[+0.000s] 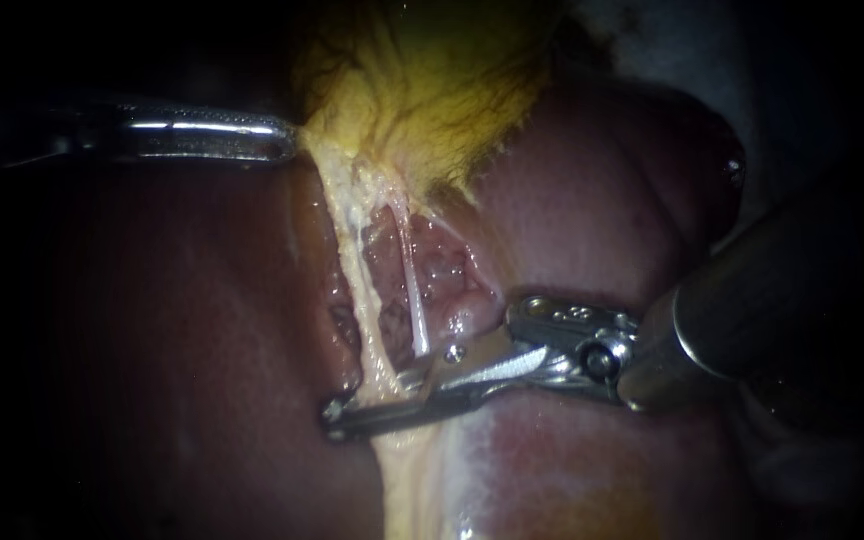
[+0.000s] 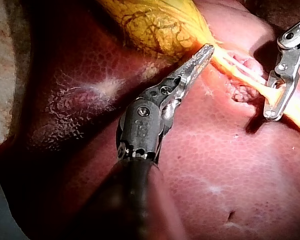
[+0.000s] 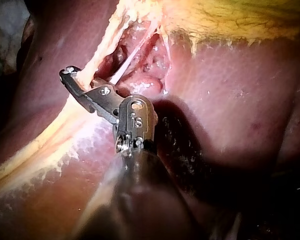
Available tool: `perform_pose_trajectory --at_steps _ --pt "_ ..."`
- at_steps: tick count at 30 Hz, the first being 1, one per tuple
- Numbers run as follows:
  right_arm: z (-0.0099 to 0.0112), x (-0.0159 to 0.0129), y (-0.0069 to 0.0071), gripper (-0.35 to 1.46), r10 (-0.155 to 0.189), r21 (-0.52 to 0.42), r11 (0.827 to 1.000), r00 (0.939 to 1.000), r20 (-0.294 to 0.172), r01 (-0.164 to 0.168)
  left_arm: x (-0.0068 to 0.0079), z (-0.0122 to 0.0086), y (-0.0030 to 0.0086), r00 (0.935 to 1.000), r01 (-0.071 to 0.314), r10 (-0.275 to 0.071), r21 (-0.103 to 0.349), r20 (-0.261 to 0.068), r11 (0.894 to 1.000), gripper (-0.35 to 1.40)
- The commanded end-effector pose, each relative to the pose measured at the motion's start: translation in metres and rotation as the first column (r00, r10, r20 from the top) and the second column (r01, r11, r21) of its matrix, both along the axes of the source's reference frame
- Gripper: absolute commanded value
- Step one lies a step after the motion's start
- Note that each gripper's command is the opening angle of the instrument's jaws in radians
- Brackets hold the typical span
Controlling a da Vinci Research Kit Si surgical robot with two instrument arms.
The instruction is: Going back first clip left tube
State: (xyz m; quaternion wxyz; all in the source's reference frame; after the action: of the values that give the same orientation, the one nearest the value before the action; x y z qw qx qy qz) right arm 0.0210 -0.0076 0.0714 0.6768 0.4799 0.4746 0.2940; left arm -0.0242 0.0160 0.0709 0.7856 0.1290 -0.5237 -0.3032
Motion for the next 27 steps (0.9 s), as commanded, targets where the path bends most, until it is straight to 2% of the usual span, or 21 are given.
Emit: perform_pose_trajectory --at_steps 1,3,5,7,9,10,12,14,17,20,24,27 --pt "0.0 0.0 0.0 -0.35 0.001 0.0 1.0 1.0 0.0 -0.001 0.0 0.0 0.0 1.0 0.0 0.0 0.0 0.0 1.0 -0.35" --pt "0.0001 0.0 -0.0001 -0.35 0.0 -0.001 1.0 1.0 0.0 0.0 0.0 0.0 0.0 1.0 0.0 0.0 0.0 0.0 1.0 -0.35" --pt "0.0005 0.0002 -0.0003 0.01 -0.013 -0.103 0.995 0.9992 -0.038 0.009 0.0 0.0001 0.0 1.0 0.0 0.0 0.0 0.0 1.0 -0.35" --pt "0.0013 0.0006 -0.0003 0.33 -0.022 -0.162 0.987 0.9985 -0.051 0.013 0.0 0.0001 0.0 1.0 0.0 0.0 0.0 0.0 1.0 -0.35" --pt "0.0019 0.0007 -0.0002 0.47 -0.028 -0.202 0.979 0.9976 -0.064 0.015 0.0 0.0001 0.0 1.0 -0.001 0.001 0.0 0.001 1.0 -0.35" --pt "0.0021 0.0006 -0.0001 0.5 -0.023 -0.232 0.973 0.9974 -0.069 0.006 0.0 0.0001 0.0001 1.0 -0.001 0.001 0.0 0.001 1.0 -0.35" --pt "0.0022 0.0 0.0003 0.54 0.017 -0.316 0.948 0.9975 -0.069 -0.038 0.0001 0.0001 0.0001 1.0 -0.001 0.001 0.0 0.001 1.0 -0.35" --pt "0.0018 -0.0009 0.0007 0.56 0.078 -0.383 0.919 0.9955 -0.054 -0.093 0.0002 0.0001 0.0 1.0 0.001 -0.001 -0.001 -0.001 1.0 -0.35" --pt "0.0006 -0.0027 0.0016 0.57 0.097 -0.469 0.876 0.9937 -0.056 -0.112 0.0003 0.0001 0.0001 1.0 0.0 0.0 -0.001 0.0 1.0 -0.35" --pt "-0.0011 -0.005 0.0028 0.57 0.098 -0.536 0.838 0.9942 -0.044 -0.106 0.0003 0.0001 0.0001 1.0 0.0 0.0 -0.001 0.0 1.0 -0.35" --pt "-0.0037 -0.0081 0.0043 0.58 0.075 -0.604 0.795 0.9972 -0.006 -0.063 0.0003 0.0001 0.0001 1.0 0.0 0.0 -0.001 0.0 1.0 -0.35" --pt "-0.0055 -0.0102 0.0052 0.58 0.07 -0.632 0.774 0.9975 0.012 -0.046 0.0003 0.0002 0.0001 1.0 0.0 0.0 -0.001 0.0 1.0 -0.35"
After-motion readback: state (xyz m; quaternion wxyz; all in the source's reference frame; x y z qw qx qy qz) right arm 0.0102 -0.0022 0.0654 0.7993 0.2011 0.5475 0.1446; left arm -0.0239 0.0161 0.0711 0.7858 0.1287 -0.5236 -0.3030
